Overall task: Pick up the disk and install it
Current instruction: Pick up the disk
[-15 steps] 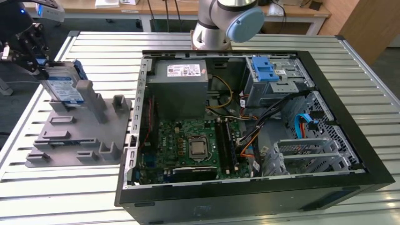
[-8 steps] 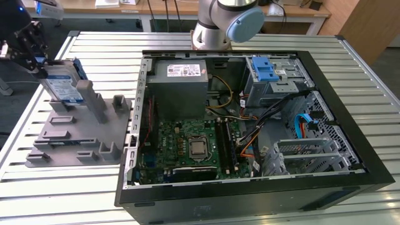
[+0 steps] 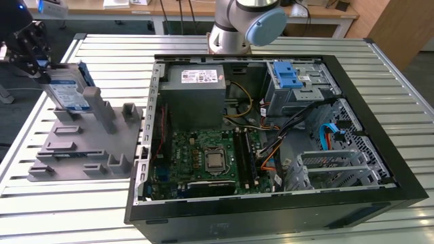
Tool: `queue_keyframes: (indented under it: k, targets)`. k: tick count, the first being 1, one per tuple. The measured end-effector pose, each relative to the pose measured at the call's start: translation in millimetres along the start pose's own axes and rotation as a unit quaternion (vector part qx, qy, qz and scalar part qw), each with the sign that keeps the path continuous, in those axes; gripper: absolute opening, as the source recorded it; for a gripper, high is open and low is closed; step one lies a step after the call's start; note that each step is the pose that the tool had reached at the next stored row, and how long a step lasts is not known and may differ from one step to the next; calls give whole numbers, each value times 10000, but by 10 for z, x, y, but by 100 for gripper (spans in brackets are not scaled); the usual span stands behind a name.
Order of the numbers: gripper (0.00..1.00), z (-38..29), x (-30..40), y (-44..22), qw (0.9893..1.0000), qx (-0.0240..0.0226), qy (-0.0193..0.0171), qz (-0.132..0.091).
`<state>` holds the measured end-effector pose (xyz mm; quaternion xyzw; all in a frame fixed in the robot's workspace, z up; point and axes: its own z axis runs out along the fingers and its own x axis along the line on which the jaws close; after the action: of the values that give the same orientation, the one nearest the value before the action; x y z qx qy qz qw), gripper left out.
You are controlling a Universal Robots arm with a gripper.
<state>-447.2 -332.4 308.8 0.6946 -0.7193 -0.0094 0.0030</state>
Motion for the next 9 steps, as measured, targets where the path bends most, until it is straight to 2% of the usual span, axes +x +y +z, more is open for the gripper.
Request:
queue_keyframes:
  k: [9]
  targets:
    - [36,-52,-1,1,10000,0,0,0]
